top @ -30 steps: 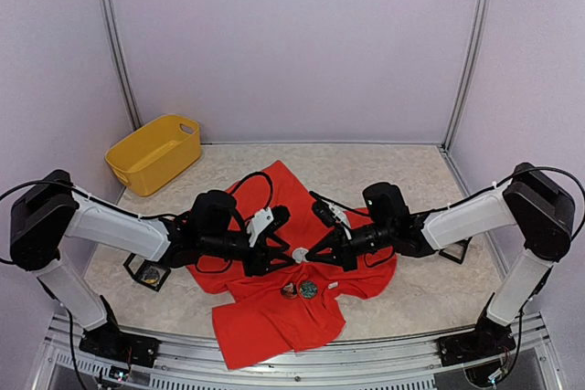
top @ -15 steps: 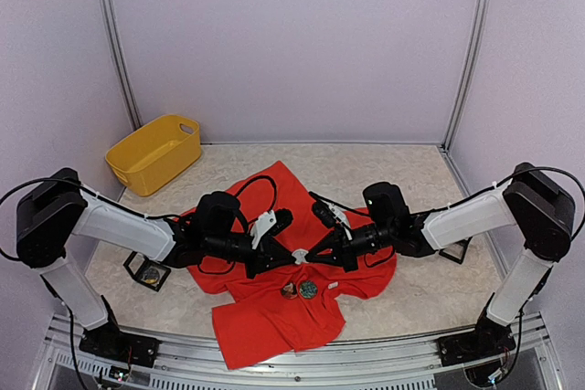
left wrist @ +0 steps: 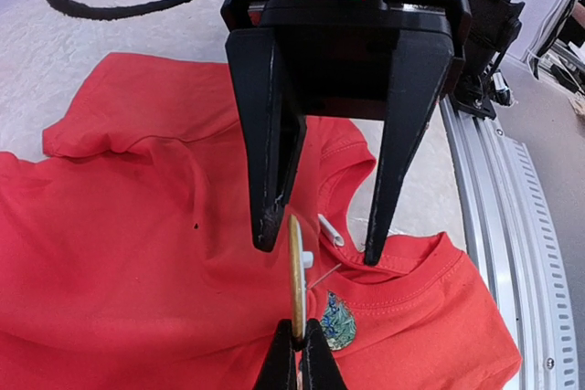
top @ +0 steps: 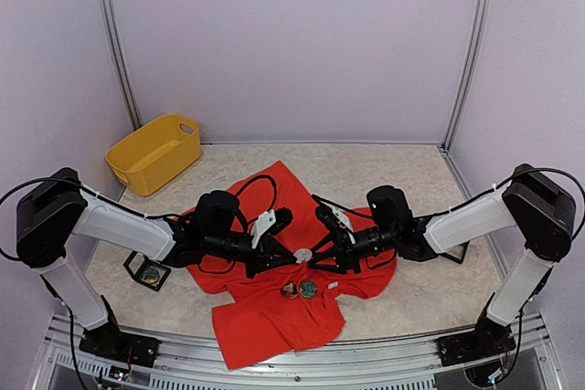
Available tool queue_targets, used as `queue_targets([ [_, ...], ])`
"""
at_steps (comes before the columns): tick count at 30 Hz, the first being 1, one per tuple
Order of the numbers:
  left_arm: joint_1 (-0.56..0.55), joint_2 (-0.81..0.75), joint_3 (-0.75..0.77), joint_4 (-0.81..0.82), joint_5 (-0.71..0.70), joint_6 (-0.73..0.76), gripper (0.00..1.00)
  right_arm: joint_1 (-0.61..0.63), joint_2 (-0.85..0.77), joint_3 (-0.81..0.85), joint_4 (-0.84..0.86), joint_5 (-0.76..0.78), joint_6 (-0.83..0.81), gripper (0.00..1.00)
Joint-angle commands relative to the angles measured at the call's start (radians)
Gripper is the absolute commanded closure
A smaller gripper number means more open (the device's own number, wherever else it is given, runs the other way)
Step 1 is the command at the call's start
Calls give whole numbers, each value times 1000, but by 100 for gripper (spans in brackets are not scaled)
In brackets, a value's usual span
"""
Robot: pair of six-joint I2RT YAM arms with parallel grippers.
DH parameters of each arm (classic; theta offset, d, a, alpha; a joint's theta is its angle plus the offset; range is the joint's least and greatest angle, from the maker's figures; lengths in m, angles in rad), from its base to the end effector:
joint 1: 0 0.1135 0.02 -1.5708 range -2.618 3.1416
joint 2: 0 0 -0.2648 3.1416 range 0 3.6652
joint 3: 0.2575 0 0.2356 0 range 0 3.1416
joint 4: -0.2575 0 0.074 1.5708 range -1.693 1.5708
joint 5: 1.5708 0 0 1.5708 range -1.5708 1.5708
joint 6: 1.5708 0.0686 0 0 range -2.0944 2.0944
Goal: Pin the brooch onto the clothing
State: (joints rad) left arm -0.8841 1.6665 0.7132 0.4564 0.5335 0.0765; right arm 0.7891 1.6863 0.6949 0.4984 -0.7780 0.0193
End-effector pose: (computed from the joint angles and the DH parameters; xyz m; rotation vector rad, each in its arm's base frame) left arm 0.1905 -0.2875 0.1626 1.2926 1.7305 -1.0344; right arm 0.2009 0.2708 0.1606 -1.2649 1.7524 1.2847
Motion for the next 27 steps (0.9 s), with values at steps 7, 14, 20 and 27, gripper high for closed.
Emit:
queue_targets([
  [7,0,-10,19,17,28,27,100,4,36,-63,228,25,-40,61],
  [14,0,-16,19,13,31,31,100,19,104,-29,260,23,-34,62],
  [20,-1,-16,18,8,34,35,100,21,114,-13,279,5,-22,65],
  [27,-1,-17,15,8,35,40,100,21,139,6,271,0,20,71],
])
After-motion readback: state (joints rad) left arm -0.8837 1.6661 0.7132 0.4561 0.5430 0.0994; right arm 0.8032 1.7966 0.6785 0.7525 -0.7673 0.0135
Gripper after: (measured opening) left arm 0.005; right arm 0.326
